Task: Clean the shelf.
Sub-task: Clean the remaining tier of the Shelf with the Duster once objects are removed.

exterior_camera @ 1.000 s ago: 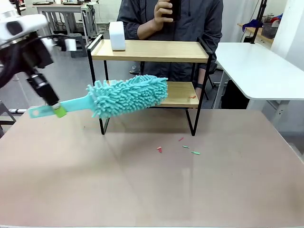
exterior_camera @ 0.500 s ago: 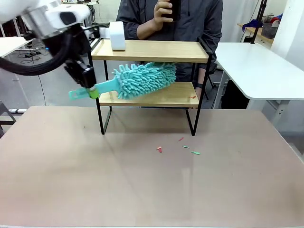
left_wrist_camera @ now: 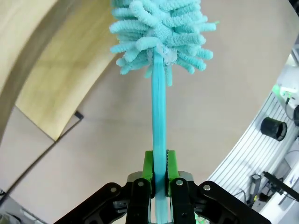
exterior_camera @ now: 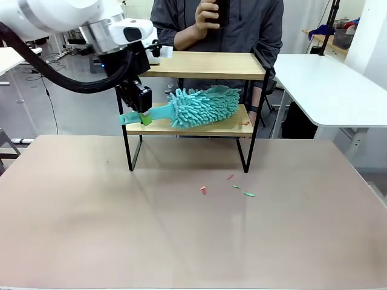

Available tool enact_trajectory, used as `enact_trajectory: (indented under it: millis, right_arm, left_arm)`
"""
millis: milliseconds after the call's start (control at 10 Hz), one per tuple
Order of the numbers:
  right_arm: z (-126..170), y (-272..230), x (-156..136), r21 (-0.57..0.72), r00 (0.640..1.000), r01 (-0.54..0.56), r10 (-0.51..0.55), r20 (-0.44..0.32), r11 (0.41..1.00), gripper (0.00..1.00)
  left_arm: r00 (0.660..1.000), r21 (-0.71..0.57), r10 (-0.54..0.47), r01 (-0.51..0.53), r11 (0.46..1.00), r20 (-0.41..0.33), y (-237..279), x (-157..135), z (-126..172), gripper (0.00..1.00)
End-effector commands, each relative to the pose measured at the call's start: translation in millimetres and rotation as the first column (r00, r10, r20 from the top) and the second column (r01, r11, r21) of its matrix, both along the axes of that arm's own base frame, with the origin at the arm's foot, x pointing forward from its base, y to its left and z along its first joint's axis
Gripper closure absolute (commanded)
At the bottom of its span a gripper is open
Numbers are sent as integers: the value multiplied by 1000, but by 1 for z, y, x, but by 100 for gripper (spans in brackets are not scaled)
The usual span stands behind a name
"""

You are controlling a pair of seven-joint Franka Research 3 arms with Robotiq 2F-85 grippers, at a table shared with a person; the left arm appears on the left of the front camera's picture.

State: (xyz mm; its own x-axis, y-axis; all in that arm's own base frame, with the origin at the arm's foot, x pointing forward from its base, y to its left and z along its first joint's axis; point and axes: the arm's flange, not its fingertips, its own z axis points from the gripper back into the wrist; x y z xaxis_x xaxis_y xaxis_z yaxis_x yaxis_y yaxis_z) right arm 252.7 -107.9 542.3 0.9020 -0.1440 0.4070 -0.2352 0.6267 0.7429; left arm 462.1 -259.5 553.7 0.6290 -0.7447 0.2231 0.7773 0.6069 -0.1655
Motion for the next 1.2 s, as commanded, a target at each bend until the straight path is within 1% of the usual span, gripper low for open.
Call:
enact_trajectory:
  millis: [0,200,300,400,600,700,800,900,1100]
  right_arm:
    - [1,0,2,17,999,-13,12,29,1000,0]
    - [1,0,2,17,999,-13,12,29,1000,0]
    - [1,0,2,17,999,-13,12,29,1000,0]
    - [1,0,2,17,999,-13,12,29,1000,0]
    - [1,0,2,17,999,-13,12,29,1000,0]
    - [1,0,2,17,999,-13,12,29,1000,0]
    - [1,0,2,17,999,-13,12,29,1000,0]
    - [1,0,2,17,999,-13,12,29,1000,0]
    - [1,0,2,17,999,-13,12,29,1000,0]
  left_arm:
    - [999,25,9,-9,1000,31,-9,6,5,87]
    - [998,4,-52,52,999,34,-17,9,2,87]
    - [995,20,-88,87,996,42,-22,9,1,87]
    - [992,31,-127,126,992,21,-25,11,0,87]
    - [975,97,-221,222,970,-22,-25,12,-3,87]
    - [961,120,-276,278,953,-32,-22,8,-1,87]
    - [956,127,-291,294,947,-46,-15,3,2,87]
    - [961,148,-274,277,949,-44,-2,-5,6,87]
    - [955,194,-290,295,935,-57,25,-34,6,87]
